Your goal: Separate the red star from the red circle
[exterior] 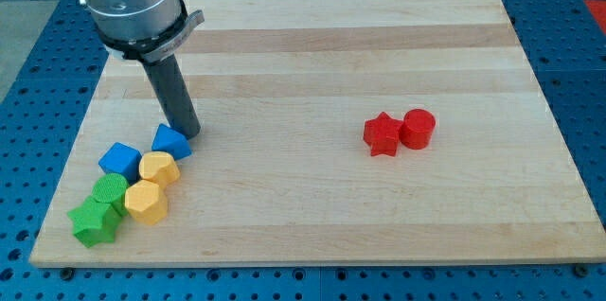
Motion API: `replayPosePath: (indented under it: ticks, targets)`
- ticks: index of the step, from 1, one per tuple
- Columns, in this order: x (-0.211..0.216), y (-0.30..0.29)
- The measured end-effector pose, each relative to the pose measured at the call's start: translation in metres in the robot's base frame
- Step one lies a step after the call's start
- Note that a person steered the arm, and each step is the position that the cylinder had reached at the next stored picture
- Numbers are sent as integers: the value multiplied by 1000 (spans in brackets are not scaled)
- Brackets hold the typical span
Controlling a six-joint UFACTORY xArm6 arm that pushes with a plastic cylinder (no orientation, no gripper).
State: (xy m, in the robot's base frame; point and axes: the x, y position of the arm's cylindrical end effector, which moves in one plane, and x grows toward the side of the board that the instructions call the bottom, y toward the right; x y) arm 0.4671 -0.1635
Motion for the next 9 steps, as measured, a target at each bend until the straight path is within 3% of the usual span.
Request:
replayPosePath:
  ticks: [1,2,3,6,7,8,9]
  targets:
    - [6,-2]
    - [-15,15]
    - [-60,70]
    - [-104,313]
    - [-103,324]
    - [-76,356]
    - [-18,375]
